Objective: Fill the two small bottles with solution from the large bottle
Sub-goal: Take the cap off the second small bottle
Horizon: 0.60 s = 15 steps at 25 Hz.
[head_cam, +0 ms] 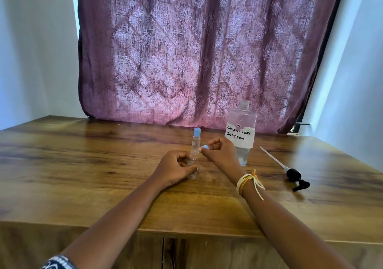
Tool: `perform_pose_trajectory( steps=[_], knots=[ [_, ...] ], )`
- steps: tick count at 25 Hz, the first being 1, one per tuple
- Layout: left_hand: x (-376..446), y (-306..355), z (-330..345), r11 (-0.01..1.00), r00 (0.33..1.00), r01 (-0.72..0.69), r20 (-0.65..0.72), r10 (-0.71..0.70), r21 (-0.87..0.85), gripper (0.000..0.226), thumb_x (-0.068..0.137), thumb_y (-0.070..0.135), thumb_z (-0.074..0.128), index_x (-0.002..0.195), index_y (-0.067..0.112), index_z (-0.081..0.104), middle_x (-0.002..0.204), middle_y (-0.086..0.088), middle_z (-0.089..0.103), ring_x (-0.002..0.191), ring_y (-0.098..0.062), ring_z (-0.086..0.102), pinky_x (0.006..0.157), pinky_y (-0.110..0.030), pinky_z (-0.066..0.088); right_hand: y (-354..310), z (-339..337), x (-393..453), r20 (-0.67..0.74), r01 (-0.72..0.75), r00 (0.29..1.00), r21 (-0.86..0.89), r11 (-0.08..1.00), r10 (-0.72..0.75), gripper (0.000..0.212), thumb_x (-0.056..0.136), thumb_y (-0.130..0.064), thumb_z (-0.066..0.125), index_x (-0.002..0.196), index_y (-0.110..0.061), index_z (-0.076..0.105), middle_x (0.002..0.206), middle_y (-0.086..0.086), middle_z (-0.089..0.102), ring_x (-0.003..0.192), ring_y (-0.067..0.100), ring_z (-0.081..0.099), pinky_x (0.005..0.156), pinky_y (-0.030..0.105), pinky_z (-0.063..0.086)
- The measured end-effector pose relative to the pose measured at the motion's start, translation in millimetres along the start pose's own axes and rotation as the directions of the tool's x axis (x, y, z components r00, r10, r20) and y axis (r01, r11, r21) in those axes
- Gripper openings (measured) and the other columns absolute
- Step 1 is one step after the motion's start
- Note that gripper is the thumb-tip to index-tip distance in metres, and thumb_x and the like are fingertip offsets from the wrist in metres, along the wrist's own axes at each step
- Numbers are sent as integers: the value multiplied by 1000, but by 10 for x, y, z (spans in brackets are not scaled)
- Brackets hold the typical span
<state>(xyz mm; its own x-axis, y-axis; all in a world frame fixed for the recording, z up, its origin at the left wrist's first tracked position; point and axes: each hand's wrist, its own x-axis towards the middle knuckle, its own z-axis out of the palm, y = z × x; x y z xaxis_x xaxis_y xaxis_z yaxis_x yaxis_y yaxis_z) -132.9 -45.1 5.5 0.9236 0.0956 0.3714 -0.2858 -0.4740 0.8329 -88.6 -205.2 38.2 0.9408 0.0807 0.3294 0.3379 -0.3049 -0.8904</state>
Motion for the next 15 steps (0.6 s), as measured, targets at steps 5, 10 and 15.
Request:
perform_pose_trajectory(
  steps=[5,10,15],
  knots=[
    [63,-67,-82,997,997,39,-71,-34,68,21,71,21,84,76,27,65,70,12,66,62,-1,58,52,-3,40,34,135,219,112,207,977,-335,919,-180,13,80,-15,70,92,-11,73,89,2,71,77,9,58,63,13,38],
    [79,-102,-80,996,996,68,-63,-64,64,21,71,23,83,88,16,72,80,4,72,68,-7,63,59,-12,44,79,375,392,298,208,951,-403,891,-87,30,75,-6,70,106,-8,69,112,12,67,93,14,57,76,22,40],
    [85,-112,-72,996,995,73,-72,-69,59,23,71,23,83,91,15,74,86,0,76,74,-11,68,64,-18,48,194,460,401,238,137,970,-370,919,-49,53,70,-17,78,118,-15,57,111,7,63,100,21,60,74,25,42]
  ],
)
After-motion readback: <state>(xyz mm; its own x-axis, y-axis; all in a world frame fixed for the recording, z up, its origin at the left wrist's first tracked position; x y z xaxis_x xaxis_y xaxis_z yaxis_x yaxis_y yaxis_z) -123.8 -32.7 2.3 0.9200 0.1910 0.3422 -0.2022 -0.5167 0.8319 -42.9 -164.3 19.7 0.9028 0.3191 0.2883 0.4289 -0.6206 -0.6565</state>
